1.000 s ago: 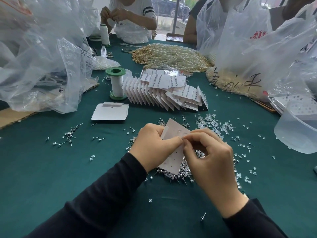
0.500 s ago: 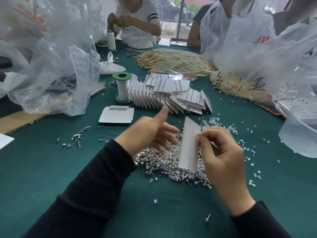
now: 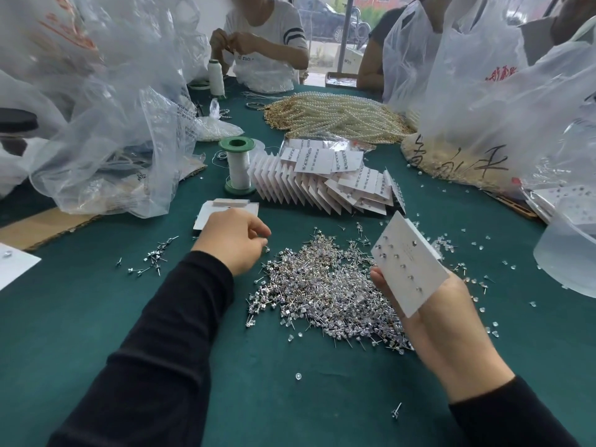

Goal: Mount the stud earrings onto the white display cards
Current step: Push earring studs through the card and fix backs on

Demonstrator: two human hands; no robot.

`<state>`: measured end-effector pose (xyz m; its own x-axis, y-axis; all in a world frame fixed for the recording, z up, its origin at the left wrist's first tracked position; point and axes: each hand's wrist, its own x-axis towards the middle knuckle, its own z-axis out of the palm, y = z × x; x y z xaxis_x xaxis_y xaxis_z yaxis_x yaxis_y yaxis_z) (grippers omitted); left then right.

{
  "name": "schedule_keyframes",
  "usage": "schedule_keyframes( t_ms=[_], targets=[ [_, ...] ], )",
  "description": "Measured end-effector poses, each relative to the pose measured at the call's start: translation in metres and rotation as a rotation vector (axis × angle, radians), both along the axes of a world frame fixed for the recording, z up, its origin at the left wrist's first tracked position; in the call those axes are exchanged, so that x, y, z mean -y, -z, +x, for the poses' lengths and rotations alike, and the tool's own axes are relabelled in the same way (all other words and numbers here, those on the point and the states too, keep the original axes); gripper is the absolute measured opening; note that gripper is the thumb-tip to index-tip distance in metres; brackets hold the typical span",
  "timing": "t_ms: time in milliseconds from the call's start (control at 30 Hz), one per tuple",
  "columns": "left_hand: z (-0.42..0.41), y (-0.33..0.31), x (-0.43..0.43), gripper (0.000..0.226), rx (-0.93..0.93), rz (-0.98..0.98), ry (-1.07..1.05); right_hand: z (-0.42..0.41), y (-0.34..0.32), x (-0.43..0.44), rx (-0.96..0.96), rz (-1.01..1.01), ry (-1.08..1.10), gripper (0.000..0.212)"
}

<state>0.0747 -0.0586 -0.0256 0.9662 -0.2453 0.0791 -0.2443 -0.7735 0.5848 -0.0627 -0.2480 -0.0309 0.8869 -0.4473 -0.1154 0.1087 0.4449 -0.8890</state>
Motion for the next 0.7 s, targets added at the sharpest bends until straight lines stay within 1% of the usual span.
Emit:
schedule_keyframes(
  t_ms=[167,267,400,467,533,567,633,700],
  targets=[
    [0.000,-0.001,-0.002,0.010,-0.038,0.013,0.084,0.000,-0.002,0.000,-0.016,0.107,-0.041,0.030],
    [-0.003,0.002,0.005,0.008,-0.034,0.077,0.135,0.000,-0.002,0.001,-0.026,0.169,-0.049,0.028],
    [-0.004,0.004,0.009,0.002,-0.004,0.140,0.170,0.001,-0.001,0.001,-0.046,0.216,-0.083,0.036],
    [-0.004,0.002,0.008,0.010,0.017,0.108,0.165,0.000,-0.003,0.000,-0.037,0.248,-0.115,0.027],
    [-0.005,-0.001,0.008,0.015,0.054,0.000,0.162,0.000,-0.003,0.000,-0.024,0.291,-0.143,0.021],
    [-0.006,-0.003,0.008,0.016,0.045,-0.093,0.174,0.000,-0.002,0.000,-0.022,0.306,-0.158,0.021],
    [-0.013,-0.008,0.011,0.018,-0.056,-0.336,0.255,0.000,0.000,-0.001,-0.030,0.326,-0.179,0.021],
    [-0.023,-0.012,0.018,0.017,-0.157,-0.496,0.368,0.000,0.000,-0.002,-0.043,0.333,-0.185,0.022]
  ],
)
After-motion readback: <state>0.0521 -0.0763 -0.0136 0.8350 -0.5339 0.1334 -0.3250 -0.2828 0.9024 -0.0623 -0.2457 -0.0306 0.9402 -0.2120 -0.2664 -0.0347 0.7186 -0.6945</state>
